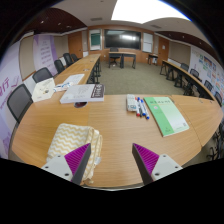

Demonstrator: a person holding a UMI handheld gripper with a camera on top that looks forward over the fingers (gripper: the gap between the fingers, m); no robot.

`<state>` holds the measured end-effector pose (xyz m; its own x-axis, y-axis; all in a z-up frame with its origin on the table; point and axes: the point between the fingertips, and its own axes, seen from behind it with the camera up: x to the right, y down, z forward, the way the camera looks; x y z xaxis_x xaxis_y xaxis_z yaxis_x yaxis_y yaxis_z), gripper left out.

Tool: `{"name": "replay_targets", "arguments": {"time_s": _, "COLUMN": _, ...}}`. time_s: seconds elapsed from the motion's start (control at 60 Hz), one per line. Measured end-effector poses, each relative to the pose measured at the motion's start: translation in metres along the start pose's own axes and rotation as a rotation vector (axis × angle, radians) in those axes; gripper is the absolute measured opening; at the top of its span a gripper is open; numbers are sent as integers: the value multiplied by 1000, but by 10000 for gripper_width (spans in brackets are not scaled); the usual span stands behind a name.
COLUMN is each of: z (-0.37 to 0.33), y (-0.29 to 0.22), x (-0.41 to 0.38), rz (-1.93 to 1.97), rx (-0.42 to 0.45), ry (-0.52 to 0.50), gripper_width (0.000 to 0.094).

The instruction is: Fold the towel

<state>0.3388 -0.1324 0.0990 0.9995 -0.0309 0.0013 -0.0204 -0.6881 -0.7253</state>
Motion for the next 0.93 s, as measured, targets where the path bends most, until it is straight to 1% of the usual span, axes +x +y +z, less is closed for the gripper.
{"name": "replay_targets", "arguments": {"time_s": 0.167, "z": -55, "y": -18, "x": -12, "rz": -73, "rx": 65, "ry": -6, "gripper_width": 853}}
{"name": "replay_targets", "arguments": {"time_s": 0.317, "z": -114, "y": -17, "x": -41, "rz": -81, "rx": 103, "ry": -1, "gripper_width": 855}}
{"name": "replay_targets", "arguments": {"time_s": 0.55, "z": -212, "y": 20, "x": -90, "rz": -81, "rx": 141, "ry": 12, "gripper_width": 854}}
{"name": "replay_targets", "arguments": {"time_s": 0.65, "z": -247, "y": 45, "x": -106, "rz": -76, "rx": 130, "ry": 9, "gripper_width": 852}}
{"name": "replay_targets", "arguments": {"time_s": 0.8, "z": -283, "y": 61, "x": -120, "rz": -95, "rx": 150, "ry": 13, "gripper_width": 854}}
{"name": "replay_targets", "arguments": {"time_s": 0.933, "z": -296, "y": 66, "x": -124, "rz": -96, "rx": 166, "ry": 16, "gripper_width": 852}}
